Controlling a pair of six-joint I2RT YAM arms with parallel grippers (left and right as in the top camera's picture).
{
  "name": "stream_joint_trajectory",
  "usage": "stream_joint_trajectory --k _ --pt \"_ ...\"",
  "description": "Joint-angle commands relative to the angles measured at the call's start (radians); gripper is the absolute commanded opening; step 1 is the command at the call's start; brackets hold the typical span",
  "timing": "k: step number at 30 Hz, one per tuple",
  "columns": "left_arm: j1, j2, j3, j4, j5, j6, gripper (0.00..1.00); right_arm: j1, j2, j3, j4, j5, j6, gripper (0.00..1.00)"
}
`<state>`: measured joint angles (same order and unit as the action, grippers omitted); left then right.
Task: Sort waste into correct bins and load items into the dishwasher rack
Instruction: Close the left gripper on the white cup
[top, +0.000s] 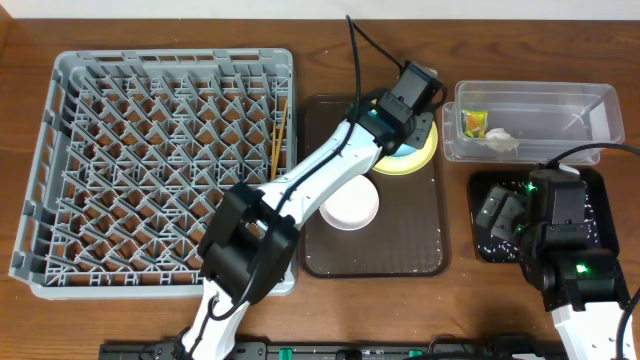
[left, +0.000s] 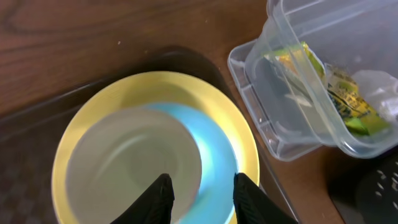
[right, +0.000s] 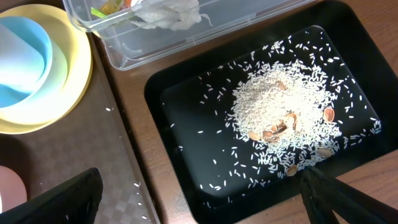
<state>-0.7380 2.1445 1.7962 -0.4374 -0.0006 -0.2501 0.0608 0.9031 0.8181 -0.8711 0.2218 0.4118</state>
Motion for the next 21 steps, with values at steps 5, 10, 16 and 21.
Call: stream_joint_trajectory --k 5,10,16,21 --pt "-0.002 0.061 0.021 0.057 -0.012 0.063 0.35 -0.005 0.000 0.005 -0.001 0.013 -0.009 0.99" --pt "-0.003 0.097 0.021 0.068 -0.014 0.095 0.35 -0.005 0.000 0.005 -0.001 0.013 -0.009 0.99" --pt "-0.003 0.111 0.021 0.073 -0.069 0.101 0.31 -0.005 0.000 0.005 -0.001 0.013 -0.009 0.99" --pt "-0.003 0.111 0.022 0.074 -0.072 0.101 0.20 -0.005 0.000 0.005 -0.001 0.013 -0.009 0.99"
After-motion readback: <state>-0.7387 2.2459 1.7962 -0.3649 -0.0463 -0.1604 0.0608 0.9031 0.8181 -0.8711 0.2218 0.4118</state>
